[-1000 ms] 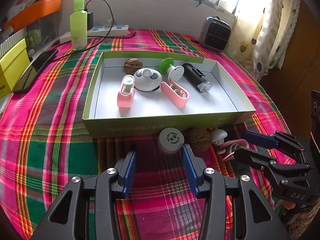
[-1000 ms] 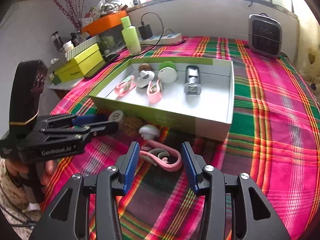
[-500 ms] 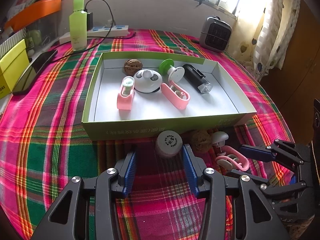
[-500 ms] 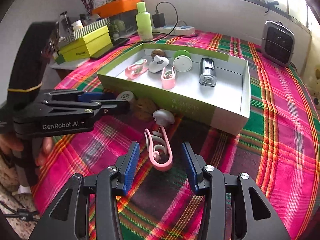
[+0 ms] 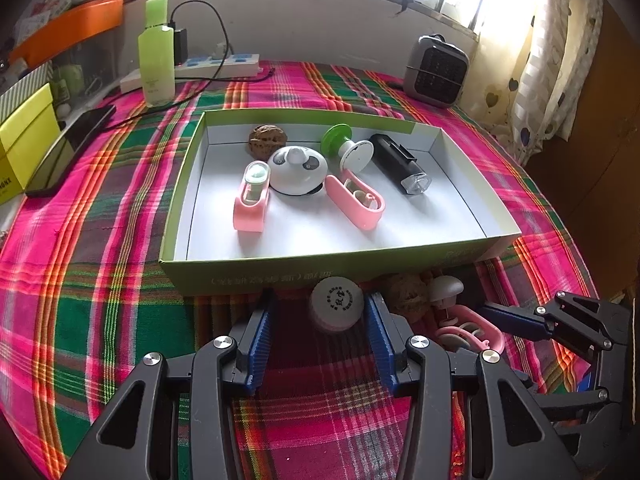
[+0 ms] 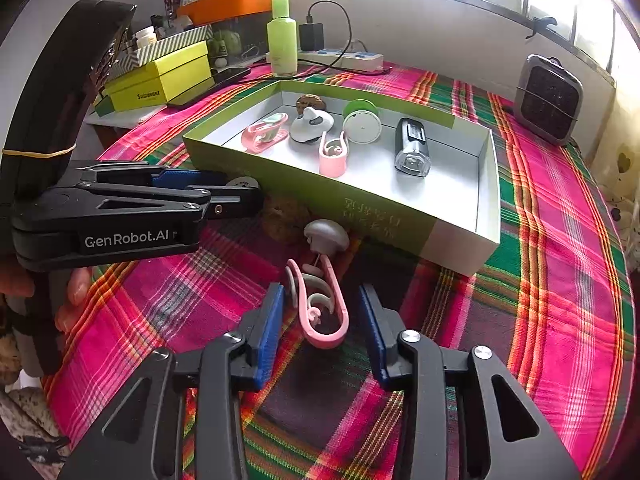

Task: Organize objects
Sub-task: 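Reach the right gripper to the pink loop with white knob and grasp it, then grasp the white round printed jar with the left gripper while the right holds the pink loop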

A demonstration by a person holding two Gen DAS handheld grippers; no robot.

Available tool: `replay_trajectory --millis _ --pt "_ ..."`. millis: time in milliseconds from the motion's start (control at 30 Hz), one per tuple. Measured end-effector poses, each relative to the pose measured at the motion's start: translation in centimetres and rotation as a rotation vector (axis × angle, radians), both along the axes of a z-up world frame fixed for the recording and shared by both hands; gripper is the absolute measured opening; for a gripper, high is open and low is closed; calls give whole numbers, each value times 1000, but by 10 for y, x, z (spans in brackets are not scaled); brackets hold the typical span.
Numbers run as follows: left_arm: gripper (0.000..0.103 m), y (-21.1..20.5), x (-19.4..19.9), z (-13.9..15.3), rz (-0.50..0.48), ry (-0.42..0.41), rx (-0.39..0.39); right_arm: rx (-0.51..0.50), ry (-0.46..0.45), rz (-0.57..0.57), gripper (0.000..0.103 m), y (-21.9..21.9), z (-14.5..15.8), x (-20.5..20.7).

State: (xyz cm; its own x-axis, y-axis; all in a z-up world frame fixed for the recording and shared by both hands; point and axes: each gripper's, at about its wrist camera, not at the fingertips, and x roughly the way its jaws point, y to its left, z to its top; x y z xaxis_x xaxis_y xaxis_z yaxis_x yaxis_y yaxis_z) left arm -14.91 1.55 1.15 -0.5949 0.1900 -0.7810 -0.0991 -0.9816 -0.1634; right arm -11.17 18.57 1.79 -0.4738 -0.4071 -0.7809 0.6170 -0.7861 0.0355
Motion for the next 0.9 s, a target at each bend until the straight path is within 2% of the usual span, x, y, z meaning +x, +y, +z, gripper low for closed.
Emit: replay_trajectory --millis 333,400,467,567,900 --pt "40 1 -1 0 15 1 -12 10 7 -18 28 1 0 1" --pt "38 1 -1 0 20 1 -16 7 6 -22 27 1 0 2" --pt "31 0 -1 -1 22 -2 -15 5 5 -27 26 2 0 2" --pt "27 -1 0 -1 27 -1 -18 4 5 -32 25 3 1 3" --pt "27 -2 2 -1 27 -1 -20 -13 3 -43 25 8 2 7"
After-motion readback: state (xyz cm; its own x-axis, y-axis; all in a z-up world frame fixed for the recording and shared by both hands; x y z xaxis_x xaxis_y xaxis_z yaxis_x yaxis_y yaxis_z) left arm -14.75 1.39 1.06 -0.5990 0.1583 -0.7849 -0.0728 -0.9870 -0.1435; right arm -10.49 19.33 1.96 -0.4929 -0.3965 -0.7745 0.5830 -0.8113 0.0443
